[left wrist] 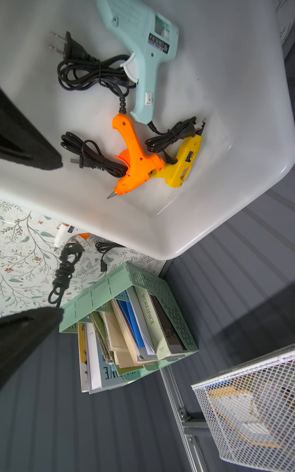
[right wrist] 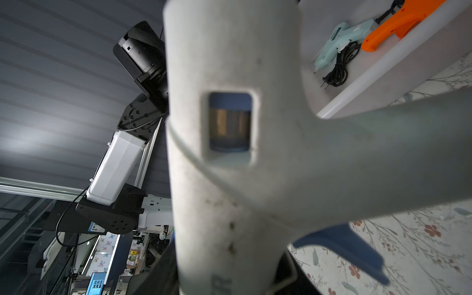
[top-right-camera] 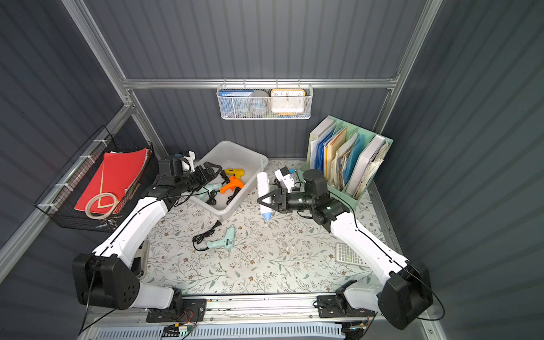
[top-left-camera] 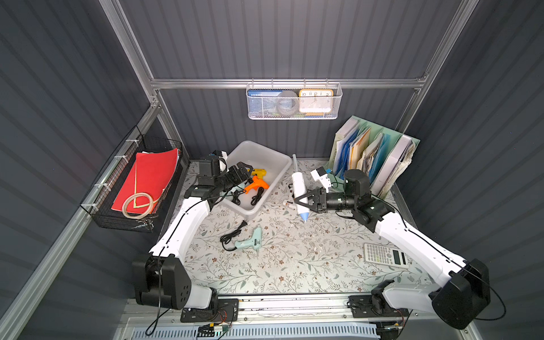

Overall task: Put the hot melt glue gun into the storage box
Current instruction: Pick up the hot melt adhesive gun from the center of the board.

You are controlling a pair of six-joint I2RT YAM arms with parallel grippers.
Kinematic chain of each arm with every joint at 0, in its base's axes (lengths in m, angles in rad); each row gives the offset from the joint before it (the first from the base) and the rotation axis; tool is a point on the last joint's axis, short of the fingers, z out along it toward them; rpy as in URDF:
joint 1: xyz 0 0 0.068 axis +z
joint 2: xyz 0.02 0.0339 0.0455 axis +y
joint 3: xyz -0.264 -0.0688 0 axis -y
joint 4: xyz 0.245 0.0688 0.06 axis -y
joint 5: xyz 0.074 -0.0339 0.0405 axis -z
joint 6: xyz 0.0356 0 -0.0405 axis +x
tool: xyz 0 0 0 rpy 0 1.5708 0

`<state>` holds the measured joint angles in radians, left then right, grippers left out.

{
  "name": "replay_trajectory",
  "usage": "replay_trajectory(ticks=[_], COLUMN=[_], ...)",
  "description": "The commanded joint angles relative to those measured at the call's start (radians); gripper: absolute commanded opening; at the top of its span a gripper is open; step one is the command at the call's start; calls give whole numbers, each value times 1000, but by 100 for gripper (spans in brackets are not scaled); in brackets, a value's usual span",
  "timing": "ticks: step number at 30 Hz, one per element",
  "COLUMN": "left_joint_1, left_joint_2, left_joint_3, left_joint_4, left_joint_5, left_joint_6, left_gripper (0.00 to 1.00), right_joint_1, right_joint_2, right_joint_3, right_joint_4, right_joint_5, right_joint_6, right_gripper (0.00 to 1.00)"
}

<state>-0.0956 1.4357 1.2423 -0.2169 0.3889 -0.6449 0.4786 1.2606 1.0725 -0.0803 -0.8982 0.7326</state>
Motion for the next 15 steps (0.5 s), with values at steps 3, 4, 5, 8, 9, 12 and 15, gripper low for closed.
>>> replay_trajectory(ticks=[3, 4, 5, 8, 9, 12, 15], left_joint_1=[-10, -14, -18, -45, -58, -122, -206], left_joint_2=[-32, -38, -43, -63, -69, -81, -73], left_joint_3=[-9, -11, -12, -19, -20, -14, 5], left_joint_4=[48, 60, 71, 118, 134, 176, 209], left_joint_5=[20, 27, 40, 74, 76, 83, 91], left_joint_6=[-25, -39, -52, -81, -85, -87, -71], left_gripper=[100, 100, 100, 100, 100, 100, 100], right_joint_1=[3, 4, 5, 15, 18, 44, 79], right_joint_2=[-88, -89, -90, -93, -93, -92, -87], right_joint_3=[98, 104, 104, 94, 90, 84, 77], right_joint_4=[-240, -277, -294, -303, -300, -284, -254], right_joint_5=[94, 137, 175, 290, 321, 447, 584], right_joint_6=[-261, -292, -312, -348, -354, -384, -415], right_gripper=[0, 0, 0, 0, 0, 0, 0])
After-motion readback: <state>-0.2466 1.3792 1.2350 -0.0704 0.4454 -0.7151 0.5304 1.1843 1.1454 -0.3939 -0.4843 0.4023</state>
